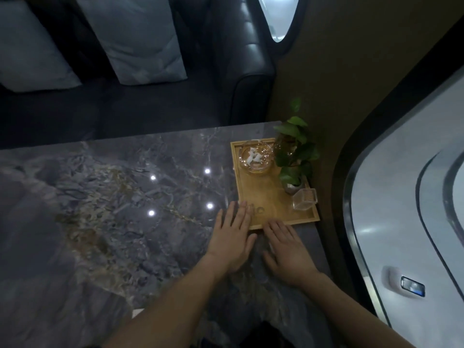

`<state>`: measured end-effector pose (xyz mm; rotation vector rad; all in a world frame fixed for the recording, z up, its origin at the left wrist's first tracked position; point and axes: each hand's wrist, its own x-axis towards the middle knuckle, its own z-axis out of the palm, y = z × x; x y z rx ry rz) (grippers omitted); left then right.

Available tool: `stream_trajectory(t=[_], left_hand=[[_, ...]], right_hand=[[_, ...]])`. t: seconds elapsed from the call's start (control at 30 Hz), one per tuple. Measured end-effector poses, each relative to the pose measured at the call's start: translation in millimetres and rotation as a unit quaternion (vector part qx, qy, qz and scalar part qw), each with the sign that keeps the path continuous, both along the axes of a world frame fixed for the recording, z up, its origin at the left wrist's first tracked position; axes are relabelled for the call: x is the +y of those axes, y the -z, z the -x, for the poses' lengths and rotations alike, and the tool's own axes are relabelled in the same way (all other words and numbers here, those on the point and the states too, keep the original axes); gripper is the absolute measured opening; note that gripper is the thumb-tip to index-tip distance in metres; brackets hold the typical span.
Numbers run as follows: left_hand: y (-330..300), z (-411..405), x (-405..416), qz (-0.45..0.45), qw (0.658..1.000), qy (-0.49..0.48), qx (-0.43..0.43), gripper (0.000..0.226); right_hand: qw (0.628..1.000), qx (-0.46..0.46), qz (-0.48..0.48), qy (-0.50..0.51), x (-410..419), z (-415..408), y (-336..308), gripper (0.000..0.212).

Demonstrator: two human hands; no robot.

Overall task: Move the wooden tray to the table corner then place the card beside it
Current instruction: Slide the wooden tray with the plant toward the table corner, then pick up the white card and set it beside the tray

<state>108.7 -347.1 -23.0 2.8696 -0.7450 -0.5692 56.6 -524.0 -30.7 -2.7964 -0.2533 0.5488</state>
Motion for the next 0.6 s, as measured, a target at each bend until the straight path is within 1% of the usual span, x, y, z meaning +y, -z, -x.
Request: stream_trajectory(t=[0.13,0.23,0.4,0.5,0.57,0.6], left_hand=[[-11.4,26.3,37.6,0.000,1.000,0.014,-0.025,0.067],[-13.0,56.1,75.6,-0.006,1.000,-0.021,-0.003,0.068],[-9.5,108.5,140.0,0.027,0.996,-0.084,-0.014,0.070],[-6.5,134.3,171.8,0.039,0.993,-0.112,-0.003,0.076],[-7.4,147.8,187.0,0.053,0.991,-0.125,-0.009,0.079],[-7.0,154.8,193.4,0.050,0.990,-0.131,0.008,0.081]], right_hand=[[0.998,-0.017,-0.050,-0.016,33.7,22.5,-6.6,0.069],[0.997,-0.010,-0.068,-0.037,64.5,40.9,-11.3,0.067],[0.989,0.026,-0.128,-0.066,117.2,69.9,-18.9,0.073],[0.985,0.047,-0.149,-0.073,145.8,87.4,-22.5,0.079],[0.982,0.063,-0.160,-0.074,161.0,96.3,-24.0,0.088],[0.981,0.071,-0.165,-0.072,167.1,100.3,-24.5,0.094]])
